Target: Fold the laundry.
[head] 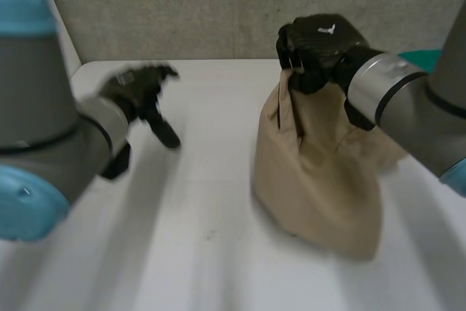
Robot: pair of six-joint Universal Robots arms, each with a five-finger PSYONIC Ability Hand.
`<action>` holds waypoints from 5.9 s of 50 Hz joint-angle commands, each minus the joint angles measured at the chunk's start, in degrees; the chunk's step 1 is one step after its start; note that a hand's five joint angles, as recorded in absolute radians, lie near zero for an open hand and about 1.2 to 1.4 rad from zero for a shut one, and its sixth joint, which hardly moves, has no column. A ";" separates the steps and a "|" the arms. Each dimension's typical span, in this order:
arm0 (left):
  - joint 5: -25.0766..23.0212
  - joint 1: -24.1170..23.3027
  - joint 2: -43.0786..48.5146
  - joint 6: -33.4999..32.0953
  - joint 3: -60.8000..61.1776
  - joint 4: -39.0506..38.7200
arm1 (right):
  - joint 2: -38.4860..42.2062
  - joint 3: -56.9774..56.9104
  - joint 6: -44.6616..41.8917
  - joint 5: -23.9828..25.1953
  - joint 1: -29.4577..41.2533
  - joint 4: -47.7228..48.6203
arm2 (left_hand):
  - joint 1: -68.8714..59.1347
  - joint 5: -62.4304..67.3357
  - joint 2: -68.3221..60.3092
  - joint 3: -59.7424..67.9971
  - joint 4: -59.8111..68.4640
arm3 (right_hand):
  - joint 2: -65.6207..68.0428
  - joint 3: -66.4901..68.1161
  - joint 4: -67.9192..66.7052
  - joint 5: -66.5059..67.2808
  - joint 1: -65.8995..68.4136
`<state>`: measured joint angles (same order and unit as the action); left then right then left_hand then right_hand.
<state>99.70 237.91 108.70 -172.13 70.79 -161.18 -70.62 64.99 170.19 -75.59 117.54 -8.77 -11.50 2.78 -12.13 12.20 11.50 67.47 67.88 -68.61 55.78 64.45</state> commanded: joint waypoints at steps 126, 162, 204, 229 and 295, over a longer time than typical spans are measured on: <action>-4.67 10.99 -22.19 -15.78 -1.86 -1.07 | -8.38 -10.41 -7.51 11.69 -13.91 -4.85 | -68.50 67.22 -67.87 67.80 68.50 | 12.53 12.12 -11.39 14.22 15.55; -7.94 13.98 18.01 -16.93 -39.04 6.84 | 6.62 -11.46 -2.75 -0.60 -4.08 -3.36 | -68.50 67.22 -67.87 67.80 68.50 | 12.53 12.12 -11.39 14.22 15.55; -1.08 2.56 -3.22 -21.59 7.94 -0.45 | 8.48 1.88 -22.35 5.09 -8.29 -14.52 | 1.50 -2.78 2.13 -2.20 -1.50 | -34.28 -34.69 35.42 -32.59 -31.26; 4.62 -9.67 0.98 -20.79 23.69 -3.61 | 18.58 12.79 -31.06 17.67 -9.09 3.57 | 1.50 -2.78 2.13 -2.20 -1.50 | -36.61 -37.02 37.75 -34.93 -33.59; -8.99 9.41 0.72 -34.16 15.62 -1.24 | 1.26 12.54 -37.22 5.46 -14.10 -27.71 | -68.50 67.22 -67.87 67.80 68.50 | 12.53 12.12 -11.39 14.22 15.55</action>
<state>91.10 243.20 105.56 -208.40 93.25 -159.09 -73.38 84.98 121.17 -68.77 100.77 -44.90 -66.70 57.78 -68.52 67.90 68.39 67.46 68.09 -68.64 58.33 63.55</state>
